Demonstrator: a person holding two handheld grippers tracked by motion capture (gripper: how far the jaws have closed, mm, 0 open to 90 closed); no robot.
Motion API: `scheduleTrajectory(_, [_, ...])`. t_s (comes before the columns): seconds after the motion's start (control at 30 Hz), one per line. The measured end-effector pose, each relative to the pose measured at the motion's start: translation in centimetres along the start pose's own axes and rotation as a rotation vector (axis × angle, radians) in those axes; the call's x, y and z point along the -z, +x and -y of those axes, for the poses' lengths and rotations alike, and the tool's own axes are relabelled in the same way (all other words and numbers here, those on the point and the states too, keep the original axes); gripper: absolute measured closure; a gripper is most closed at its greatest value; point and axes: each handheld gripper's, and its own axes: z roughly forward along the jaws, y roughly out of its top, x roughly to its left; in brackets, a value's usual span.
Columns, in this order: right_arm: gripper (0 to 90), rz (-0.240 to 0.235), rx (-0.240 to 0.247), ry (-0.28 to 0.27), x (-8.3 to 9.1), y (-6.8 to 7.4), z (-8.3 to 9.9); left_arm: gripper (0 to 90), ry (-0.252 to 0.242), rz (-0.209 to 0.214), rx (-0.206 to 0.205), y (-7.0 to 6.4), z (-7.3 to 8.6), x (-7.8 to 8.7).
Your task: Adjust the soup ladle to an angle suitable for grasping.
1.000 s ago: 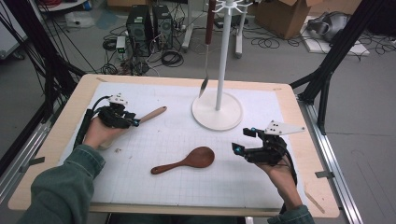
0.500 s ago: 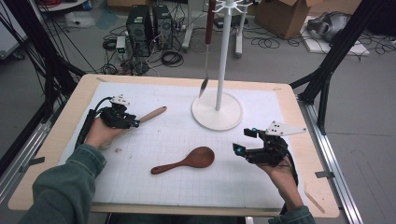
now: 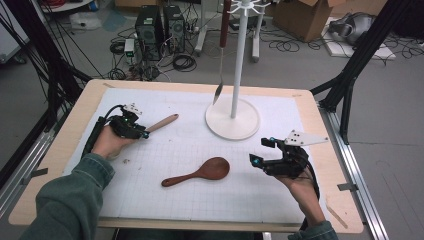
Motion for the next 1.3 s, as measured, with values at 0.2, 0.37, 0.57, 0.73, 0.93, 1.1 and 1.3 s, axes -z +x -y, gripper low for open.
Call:
scheduleTrajectory(0.2, [21.1,0.005,-0.002,0.001,0.17,0.02,0.03,70.1,0.019,-0.012,0.000,-0.06,0.05,-0.42])
scheduleTrajectory(0.37, [21.0,0.006,0.003,0.000,0.13,0.03,0.03,73.6,0.027,-0.021,-0.010,-0.05,0.00,-0.39])
scheduleTrajectory(0.57, [21.1,0.005,0.006,0.001,-0.06,0.15,-0.03,76.2,0.038,-0.023,-0.019,-0.14,-0.19,-0.32])
scheduleTrajectory(0.73, [21.1,0.002,0.010,0.004,-0.19,0.20,-0.03,76.5,0.043,-0.024,-0.020,-0.21,-0.25,-0.30])
scheduleTrajectory(0.93, [21.1,0.002,0.005,0.007,-0.22,0.11,0.04,76.6,0.048,-0.016,-0.022,-0.38,-0.25,-0.23])
scheduleTrajectory(1.1, [21.1,0.004,0.010,0.010,-0.30,0.16,0.03,76.6,0.054,-0.008,-0.035,-0.56,-0.28,-0.15])
scheduleTrajectory(1.3, [21.1,0.008,0.008,0.017,-0.37,0.15,0.10,76.6,0.041,-0.004,-0.044,-0.74,-0.37,0.20])
